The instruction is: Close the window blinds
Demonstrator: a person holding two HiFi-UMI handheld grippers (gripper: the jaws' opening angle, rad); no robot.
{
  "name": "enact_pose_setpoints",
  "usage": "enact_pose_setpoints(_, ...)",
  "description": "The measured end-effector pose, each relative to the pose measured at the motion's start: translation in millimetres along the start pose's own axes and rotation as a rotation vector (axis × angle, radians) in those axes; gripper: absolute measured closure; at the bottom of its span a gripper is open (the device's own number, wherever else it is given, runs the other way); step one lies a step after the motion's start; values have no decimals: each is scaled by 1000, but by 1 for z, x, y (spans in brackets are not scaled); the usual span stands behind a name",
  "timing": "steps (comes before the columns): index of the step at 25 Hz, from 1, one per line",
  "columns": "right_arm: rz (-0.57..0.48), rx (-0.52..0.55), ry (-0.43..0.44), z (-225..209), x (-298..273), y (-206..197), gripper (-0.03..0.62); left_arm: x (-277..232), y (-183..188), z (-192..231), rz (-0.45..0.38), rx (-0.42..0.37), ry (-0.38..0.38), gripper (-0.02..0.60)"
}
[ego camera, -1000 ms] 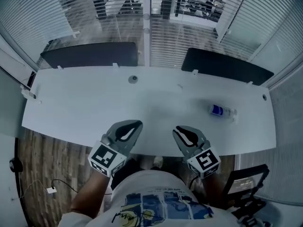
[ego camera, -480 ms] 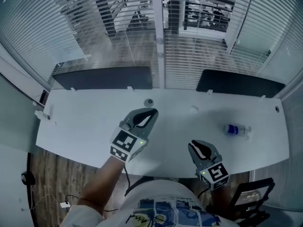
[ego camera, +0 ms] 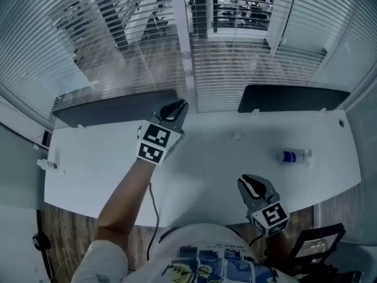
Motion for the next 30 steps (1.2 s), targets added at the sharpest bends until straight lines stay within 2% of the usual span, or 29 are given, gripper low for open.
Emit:
enact_pose_setpoints(9,44,-50,-85,-19,9,-9,548,-67,18,59,43,-207,85,535)
enact_pose_setpoints(14,60,-73,-109,-22,9,-14,548,-91,29,79,64,-406,138,525)
enact_pose_setpoints(18,74,-91,-126,-24,11,-18,548,-103,36,86,94,-593,177,480)
enact_pose_setpoints(25,72,-115,-137,-26,14,-22,548,-127,32,85,185,-877,186,463)
enact_pose_setpoints(30,75,-117,-141,-26,15,-21,548,-136,28,85,230,-1002,182,463)
Point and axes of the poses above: the fingertips, and each gripper's own axes: x backward along the fingers, z to its left, y out of its top, the point moved 4 cm from there along x, backward along the fingers, and after that the axes turned 4 degrees about -z, right-handed, at the moved point
